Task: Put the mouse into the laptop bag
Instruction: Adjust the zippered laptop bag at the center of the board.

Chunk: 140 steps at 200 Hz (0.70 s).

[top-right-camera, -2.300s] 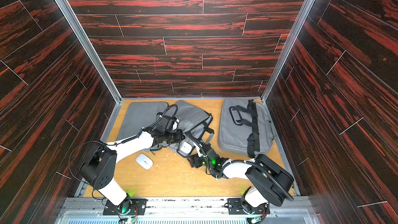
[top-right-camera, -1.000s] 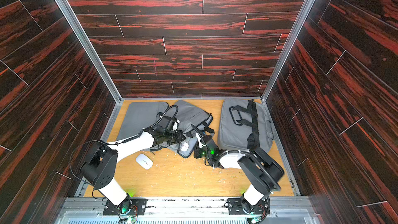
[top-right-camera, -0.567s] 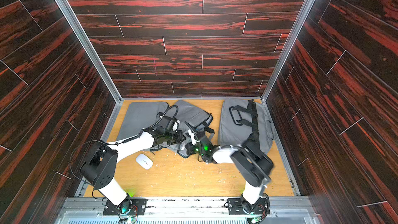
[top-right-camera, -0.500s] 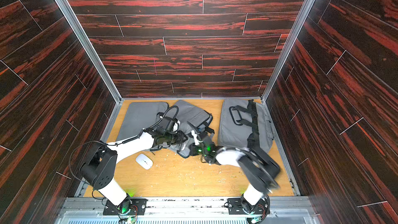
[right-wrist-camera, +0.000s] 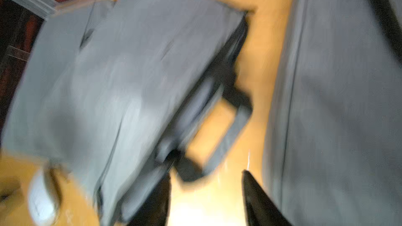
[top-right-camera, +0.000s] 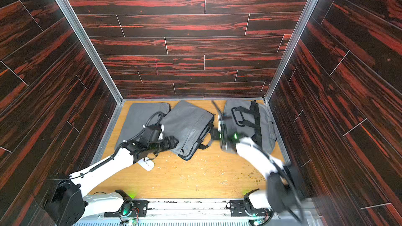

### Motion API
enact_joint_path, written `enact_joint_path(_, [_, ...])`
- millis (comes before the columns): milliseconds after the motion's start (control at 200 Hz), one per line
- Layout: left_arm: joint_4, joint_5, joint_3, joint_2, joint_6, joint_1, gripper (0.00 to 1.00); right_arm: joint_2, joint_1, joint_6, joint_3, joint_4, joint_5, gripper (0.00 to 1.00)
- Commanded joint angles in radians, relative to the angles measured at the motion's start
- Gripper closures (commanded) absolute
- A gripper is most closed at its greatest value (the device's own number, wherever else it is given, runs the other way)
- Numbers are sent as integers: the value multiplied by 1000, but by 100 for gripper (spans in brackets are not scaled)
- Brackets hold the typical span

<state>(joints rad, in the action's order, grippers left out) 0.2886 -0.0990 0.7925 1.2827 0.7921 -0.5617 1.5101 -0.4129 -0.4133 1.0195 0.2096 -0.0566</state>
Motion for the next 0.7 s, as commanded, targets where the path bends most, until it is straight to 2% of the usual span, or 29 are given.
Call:
enact_joint_path(0, [20,19,-32,34,75,5,6,183,54,60,162,-6,101,36])
enact_joint_path(45, [-13,12,-52,39,90,6,0,272,72,87,259,24,119,35])
enact_joint_path(200, [-56,20,-67,64,109,13,0,517,105,181,547,118,120,32])
enact_joint_path(356, [-124,25,-80,107,125,20,0,717,154,191,783,193,186,31])
enact_joint_path(576, [-230,-11,-49,213,134,41,0,930,171,208,1056,319,244,32])
enact_joint_path(696, [-275,-45,-25,281,139,46,0,972,172,192,1084,346,286,34])
